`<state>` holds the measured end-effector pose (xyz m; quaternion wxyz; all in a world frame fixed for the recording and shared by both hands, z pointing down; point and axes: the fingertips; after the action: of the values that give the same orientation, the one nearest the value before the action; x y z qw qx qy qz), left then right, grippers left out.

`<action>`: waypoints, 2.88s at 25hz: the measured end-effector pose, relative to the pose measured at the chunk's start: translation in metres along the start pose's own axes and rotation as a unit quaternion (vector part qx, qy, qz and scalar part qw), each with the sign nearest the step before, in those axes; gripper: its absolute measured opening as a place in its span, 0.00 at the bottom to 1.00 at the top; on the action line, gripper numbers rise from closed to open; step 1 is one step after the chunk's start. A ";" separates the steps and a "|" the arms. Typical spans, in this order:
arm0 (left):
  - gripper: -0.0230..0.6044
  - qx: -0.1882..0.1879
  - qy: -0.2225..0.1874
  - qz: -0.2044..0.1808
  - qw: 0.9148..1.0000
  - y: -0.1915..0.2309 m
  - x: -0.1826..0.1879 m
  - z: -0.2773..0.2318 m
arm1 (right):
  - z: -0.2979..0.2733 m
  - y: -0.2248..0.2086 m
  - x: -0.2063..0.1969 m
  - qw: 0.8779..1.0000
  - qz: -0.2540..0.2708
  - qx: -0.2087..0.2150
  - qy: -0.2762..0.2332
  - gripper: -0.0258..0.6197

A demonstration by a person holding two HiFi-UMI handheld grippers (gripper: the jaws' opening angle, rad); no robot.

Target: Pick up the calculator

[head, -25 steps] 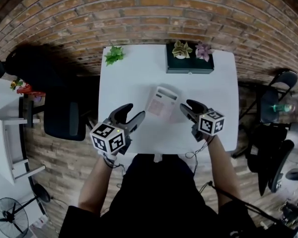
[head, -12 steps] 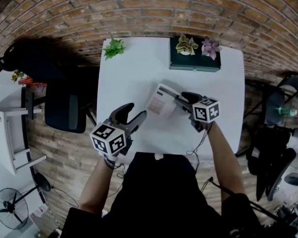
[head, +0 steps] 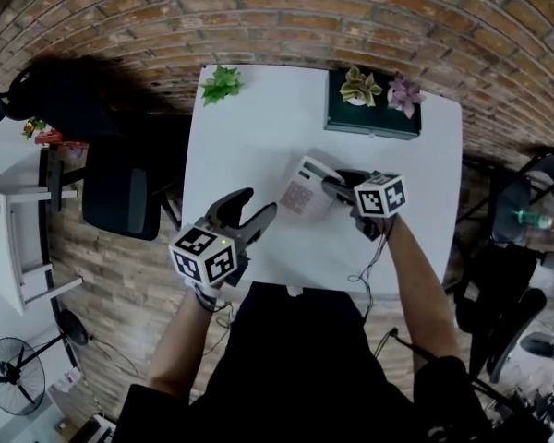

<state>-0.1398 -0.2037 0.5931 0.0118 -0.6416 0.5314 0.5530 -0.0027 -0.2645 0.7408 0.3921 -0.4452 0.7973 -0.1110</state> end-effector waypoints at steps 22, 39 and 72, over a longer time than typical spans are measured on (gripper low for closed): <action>0.44 0.002 -0.007 0.010 1.000 -0.010 -0.008 0.025 | 0.001 0.020 -0.005 1.000 0.000 0.016 0.012 0.21; 0.44 -0.017 -0.012 0.003 1.000 -0.035 -0.008 0.031 | 0.051 0.049 0.006 0.994 -0.067 0.002 -0.085 0.15; 0.42 -0.027 -0.064 -0.052 0.996 -0.069 0.053 0.043 | 0.189 0.129 0.079 0.956 -0.112 0.016 -0.272 0.15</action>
<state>-0.1311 -0.1832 0.4980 0.0570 -0.6319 0.4806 0.6054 0.0298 -0.2203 0.5051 0.5867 -0.5384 0.6035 -0.0415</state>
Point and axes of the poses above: the fingertips, and each gripper's own axes: z backward along the fingers, y to its left, x out of its top, and after that the axes turned 6 degrees about -x, right-handed
